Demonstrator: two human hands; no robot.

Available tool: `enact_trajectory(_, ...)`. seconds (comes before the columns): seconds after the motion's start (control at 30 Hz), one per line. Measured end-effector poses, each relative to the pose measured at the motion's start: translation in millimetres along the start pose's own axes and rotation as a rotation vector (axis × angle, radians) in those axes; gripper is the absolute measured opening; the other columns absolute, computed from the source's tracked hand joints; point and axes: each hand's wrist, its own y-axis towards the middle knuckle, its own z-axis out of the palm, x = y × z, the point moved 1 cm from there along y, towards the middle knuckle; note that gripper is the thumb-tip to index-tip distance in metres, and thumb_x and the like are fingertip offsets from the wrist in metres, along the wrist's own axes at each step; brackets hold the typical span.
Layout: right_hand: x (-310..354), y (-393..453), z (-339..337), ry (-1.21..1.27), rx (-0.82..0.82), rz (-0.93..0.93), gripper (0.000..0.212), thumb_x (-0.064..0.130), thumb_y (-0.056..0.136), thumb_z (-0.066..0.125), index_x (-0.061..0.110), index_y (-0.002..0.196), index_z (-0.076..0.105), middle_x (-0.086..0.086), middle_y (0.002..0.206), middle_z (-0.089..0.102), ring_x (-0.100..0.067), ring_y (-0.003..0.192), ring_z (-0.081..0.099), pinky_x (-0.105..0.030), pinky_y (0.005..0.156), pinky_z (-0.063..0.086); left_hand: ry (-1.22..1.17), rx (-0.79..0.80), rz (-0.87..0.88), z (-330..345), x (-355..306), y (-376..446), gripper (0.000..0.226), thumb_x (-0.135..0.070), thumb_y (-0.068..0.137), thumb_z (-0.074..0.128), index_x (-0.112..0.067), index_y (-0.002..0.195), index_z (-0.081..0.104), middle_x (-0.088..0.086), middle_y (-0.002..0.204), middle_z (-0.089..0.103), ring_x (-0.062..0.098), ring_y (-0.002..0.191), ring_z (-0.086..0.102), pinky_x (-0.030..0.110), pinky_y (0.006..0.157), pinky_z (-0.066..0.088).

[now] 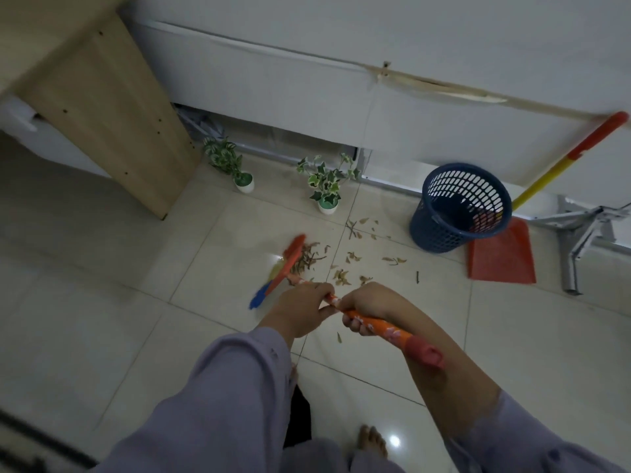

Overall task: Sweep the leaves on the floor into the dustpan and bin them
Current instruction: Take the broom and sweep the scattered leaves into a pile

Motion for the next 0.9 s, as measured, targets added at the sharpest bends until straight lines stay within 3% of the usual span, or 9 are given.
enact_trajectory(0.2,-24.0,-12.5,8.5,-0.183,0.081,0.030,0.024,0.010,0.098,0.038,0.007,0.075,0.041,-0.003,0.055,0.046,-0.005,0.023,0.039,-0.010,0.028,0.030,-0.035,-0.095,-0.127,20.8,-21.9,-39.6,0.028,-0.044,0.094,0.048,-0.025,0.115,0.053,-0.004,0.116,0.060,0.020,0.106,0.055,0.034,0.084,0.049)
enact_trajectory(0.3,-45.0,-7.1,10.0,-0.353,0.041,0.044,0.022,0.010,0.095,0.043,0.008,0.073,0.044,-0.004,0.060,0.045,-0.008,0.036,0.042,-0.010,0.030,0.031,-0.065,-0.061,-0.195,46.0,-32.4,-53.4,0.031,-0.044,0.094,0.048,-0.024,0.116,0.055,-0.004,0.119,0.060,0.018,0.110,0.054,0.032,0.087,0.047)
enact_trajectory(0.47,-68.8,-8.3,-7.5,-0.523,-0.025,0.095,0.010,0.011,0.094,0.051,0.001,0.095,0.054,-0.007,0.066,0.053,-0.012,0.048,0.047,-0.018,0.036,0.040,-0.108,0.044,-0.197,80.2,-59.9,-46.6,0.032,-0.038,0.095,0.049,-0.021,0.122,0.055,-0.001,0.125,0.059,0.019,0.116,0.052,0.035,0.096,0.046)
enact_trajectory(0.53,-74.1,-13.5,-18.1,-0.566,-0.085,0.052,0.016,0.010,0.093,0.055,-0.003,0.101,0.059,-0.009,0.067,0.056,-0.013,0.047,0.050,-0.017,0.035,0.041,-0.143,0.026,-0.197,86.4,-75.0,-38.6,0.030,-0.033,0.095,0.050,-0.020,0.122,0.054,0.000,0.126,0.058,0.020,0.118,0.051,0.036,0.096,0.046)
enact_trajectory(0.73,-74.4,-51.9,-32.5,-0.709,-0.197,-0.145,0.022,0.008,0.087,0.058,-0.008,0.100,0.067,-0.015,0.071,0.064,-0.022,0.054,0.058,-0.028,0.053,0.050,-0.168,-0.106,-0.182,71.1,-101.8,-34.6,0.031,-0.031,0.092,0.054,-0.020,0.121,0.054,-0.001,0.124,0.057,0.019,0.117,0.050,0.033,0.088,0.045)
enact_trajectory(0.9,-72.0,-84.9,-37.6,-0.718,-0.140,-0.192,0.023,0.011,0.087,0.061,-0.003,0.103,0.067,-0.008,0.066,0.062,-0.014,0.046,0.056,-0.020,0.041,0.045,-0.095,-0.162,-0.125,54.7,-108.9,-49.6,0.024,-0.036,0.091,0.052,-0.021,0.108,0.056,-0.003,0.113,0.059,0.017,0.106,0.053,0.035,0.088,0.048)
